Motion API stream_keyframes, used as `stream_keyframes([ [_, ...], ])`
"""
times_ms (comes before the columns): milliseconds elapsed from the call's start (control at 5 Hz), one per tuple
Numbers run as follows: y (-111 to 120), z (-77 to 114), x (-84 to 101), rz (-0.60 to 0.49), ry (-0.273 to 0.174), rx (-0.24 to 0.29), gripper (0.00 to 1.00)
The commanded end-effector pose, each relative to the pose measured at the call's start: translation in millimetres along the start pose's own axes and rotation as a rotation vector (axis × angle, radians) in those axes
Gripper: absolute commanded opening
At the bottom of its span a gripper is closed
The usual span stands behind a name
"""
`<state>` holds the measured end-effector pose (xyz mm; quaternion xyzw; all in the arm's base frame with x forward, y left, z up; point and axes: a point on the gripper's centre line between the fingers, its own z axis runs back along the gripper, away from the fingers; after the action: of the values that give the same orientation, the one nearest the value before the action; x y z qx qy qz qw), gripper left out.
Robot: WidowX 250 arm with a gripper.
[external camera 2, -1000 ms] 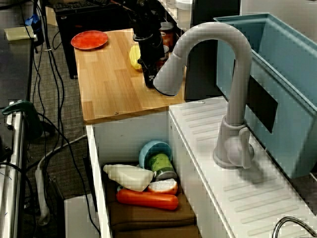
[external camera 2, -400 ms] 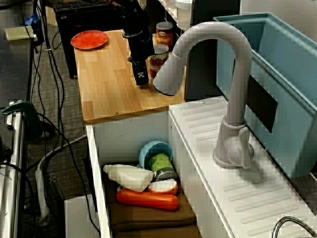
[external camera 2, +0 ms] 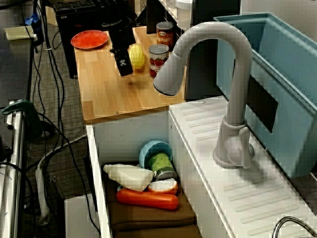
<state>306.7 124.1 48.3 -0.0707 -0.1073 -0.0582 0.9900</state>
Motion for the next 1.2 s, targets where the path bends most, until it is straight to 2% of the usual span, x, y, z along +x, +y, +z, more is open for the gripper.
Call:
stream_keyframes([
  [0,25.1,42.6,-6.2,0.083,-0.107,0.019,1.00],
  [400,37.6,61.7,2.5,0.204,-0.122,-0.035,1.00],
  [600,39.5,64.5,6.5,0.362,-0.170,-0.018,1.00],
  [800,39.1,61.7,8.6,0.441,-0.195,0.013,1.00],
  [1000,40.3,57.4,6.7,0.534,-0.203,0.008,1.00],
])
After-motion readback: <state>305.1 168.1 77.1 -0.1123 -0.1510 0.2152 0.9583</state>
